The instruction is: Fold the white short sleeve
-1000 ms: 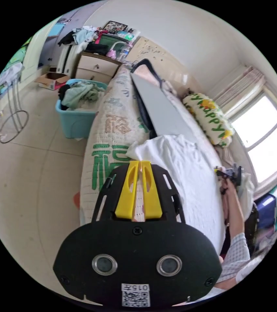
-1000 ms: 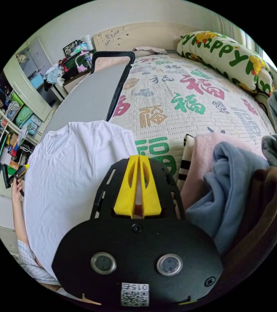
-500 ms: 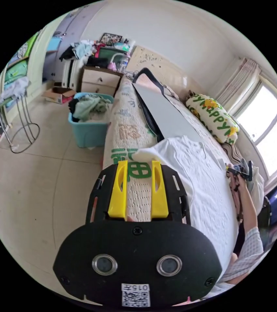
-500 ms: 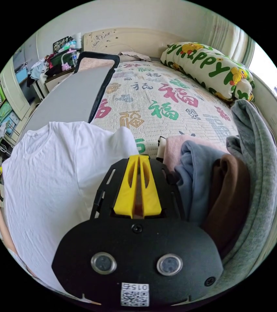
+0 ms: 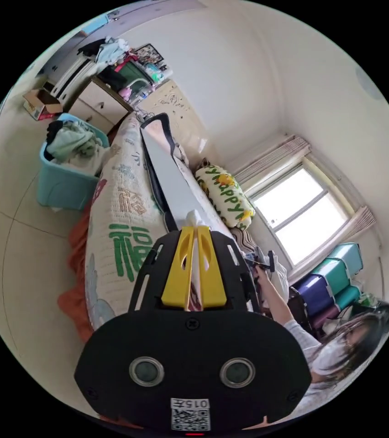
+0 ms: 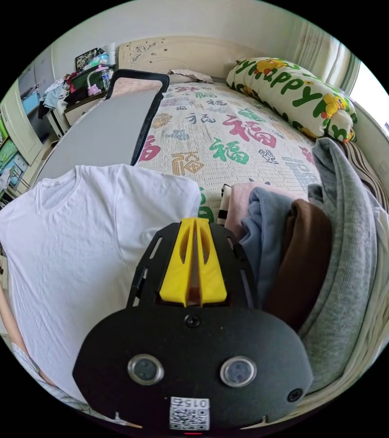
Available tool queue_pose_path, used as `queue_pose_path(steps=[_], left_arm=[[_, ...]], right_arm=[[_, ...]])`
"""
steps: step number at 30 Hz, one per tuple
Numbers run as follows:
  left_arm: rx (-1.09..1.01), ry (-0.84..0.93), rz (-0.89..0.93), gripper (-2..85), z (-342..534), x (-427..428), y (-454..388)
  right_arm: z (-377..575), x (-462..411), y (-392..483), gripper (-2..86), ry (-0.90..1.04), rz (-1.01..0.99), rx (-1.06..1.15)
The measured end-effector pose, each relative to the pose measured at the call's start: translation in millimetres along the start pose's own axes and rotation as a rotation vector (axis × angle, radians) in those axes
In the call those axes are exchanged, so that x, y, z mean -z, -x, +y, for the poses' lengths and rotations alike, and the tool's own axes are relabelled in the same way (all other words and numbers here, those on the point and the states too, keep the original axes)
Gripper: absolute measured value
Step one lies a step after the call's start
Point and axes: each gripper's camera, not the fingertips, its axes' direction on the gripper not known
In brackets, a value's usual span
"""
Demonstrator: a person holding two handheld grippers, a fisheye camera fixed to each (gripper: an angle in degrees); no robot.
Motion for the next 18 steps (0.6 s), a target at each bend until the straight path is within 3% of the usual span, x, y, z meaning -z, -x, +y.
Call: queue_pose_path(steps=[3, 4, 5, 7, 11, 15, 18], left_arm=[[0.017, 0.056, -0.393, 3.2, 1.5, 11.5, -6.1], [0.016, 0.070, -0.449, 6.3, 2.8, 12.5, -5.0], [0.009, 0.090, -0.422, 6.9, 2.2, 12.0, -3.4], [-0.015, 0.127, -0.202, 8.9, -2.1, 9.6, 5.8], [0.000, 0.109, -0.212, 10.4, -3.0, 7.4, 19.5], [0.039, 0.074, -0.020, 4.2, -5.2, 16.3, 34.7], [0.020, -0.026, 0.031, 1.1, -5.4, 40.4, 29.3]], right_arm=[[6.2, -5.3, 8.5, -0.6, 0.007, 0.018, 0.010], [9.0, -7.0, 12.5, -0.6, 0.008, 0.022, 0.018], [10.4, -7.7, 14.8, -0.6, 0.008, 0.026, 0.023], [16.4, -7.2, 25.0, -0.6, -0.009, 0.038, 0.036], [32.3, 14.1, 60.6, -0.5, -0.139, -0.105, 0.120], [73.4, 51.4, 166.6, -0.1, -0.252, -0.499, 0.504], [117.8, 67.3, 269.0, 0.3, -0.276, -0.629, 0.812]])
